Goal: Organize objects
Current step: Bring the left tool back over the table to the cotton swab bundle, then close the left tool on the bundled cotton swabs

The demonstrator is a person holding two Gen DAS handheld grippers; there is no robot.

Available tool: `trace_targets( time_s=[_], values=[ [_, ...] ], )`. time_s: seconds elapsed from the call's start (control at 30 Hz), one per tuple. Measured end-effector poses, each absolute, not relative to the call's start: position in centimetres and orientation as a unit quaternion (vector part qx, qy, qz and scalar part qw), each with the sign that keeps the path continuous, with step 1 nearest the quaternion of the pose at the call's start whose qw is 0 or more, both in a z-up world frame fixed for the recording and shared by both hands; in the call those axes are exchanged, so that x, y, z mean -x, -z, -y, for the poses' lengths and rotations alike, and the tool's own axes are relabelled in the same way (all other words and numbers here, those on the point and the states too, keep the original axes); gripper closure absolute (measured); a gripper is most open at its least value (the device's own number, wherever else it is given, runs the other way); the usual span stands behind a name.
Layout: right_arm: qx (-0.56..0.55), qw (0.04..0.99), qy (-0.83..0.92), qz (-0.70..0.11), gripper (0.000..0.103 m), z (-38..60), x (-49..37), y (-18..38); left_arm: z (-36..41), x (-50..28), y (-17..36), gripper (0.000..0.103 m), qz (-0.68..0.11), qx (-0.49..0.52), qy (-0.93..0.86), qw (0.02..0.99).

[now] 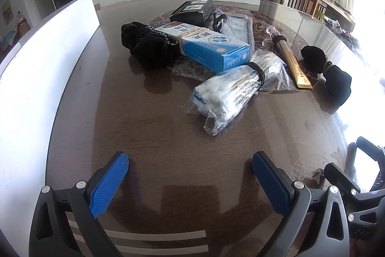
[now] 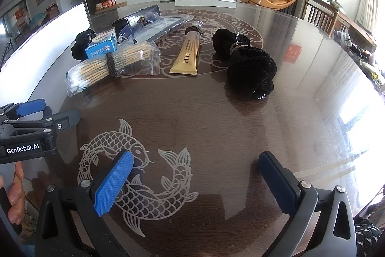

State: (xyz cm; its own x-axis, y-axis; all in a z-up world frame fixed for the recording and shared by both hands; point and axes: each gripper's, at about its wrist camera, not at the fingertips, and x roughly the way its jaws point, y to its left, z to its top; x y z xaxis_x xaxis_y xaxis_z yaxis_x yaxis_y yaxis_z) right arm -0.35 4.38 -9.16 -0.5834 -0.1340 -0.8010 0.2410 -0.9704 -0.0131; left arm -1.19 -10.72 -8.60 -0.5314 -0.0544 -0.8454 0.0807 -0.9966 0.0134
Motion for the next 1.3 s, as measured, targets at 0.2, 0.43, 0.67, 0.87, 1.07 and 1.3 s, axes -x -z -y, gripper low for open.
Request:
trace_targets(
  time_s=[0.2, 0.43, 0.67, 0.87, 1.07, 1.3],
  values=[
    [-0.440, 0.106, 0.890, -0.060, 0.000, -4.5, 0.2, 9.2, 11.3, 0.9, 8.6, 0.000, -0.010, -0.492, 0.870, 0.027],
    [-0.434, 0.106, 0.893, -0.059, 0.000, -4.5, 0.0, 9.3, 9.7, 2.3, 6.5, 0.001, 0.030, -0.465, 0.885, -0.002],
    [-0.430, 0.107, 0.895, -0.059, 0.000, -4.6, -0.1, 9.3, 6.5, 7.4, 7.4, 0.050, 0.116, -0.476, 0.872, -0.025],
    [-0.430, 0.107, 0.895, -0.059, 0.000, -4.6, 0.0, 9.3, 6.3, 2.6, 6.6, 0.066, 0.074, -0.476, 0.876, -0.020],
    [-0.432, 0.106, 0.894, -0.059, 0.000, -4.5, 0.1, 9.4, 7.5, -1.1, 7.0, 0.046, 0.040, -0.492, 0.870, -0.016],
    [-0.427, 0.106, 0.896, -0.059, 0.000, -4.5, 0.1, 9.4, 7.4, 2.4, 8.0, 0.026, 0.045, -0.487, 0.872, -0.011]
  ],
)
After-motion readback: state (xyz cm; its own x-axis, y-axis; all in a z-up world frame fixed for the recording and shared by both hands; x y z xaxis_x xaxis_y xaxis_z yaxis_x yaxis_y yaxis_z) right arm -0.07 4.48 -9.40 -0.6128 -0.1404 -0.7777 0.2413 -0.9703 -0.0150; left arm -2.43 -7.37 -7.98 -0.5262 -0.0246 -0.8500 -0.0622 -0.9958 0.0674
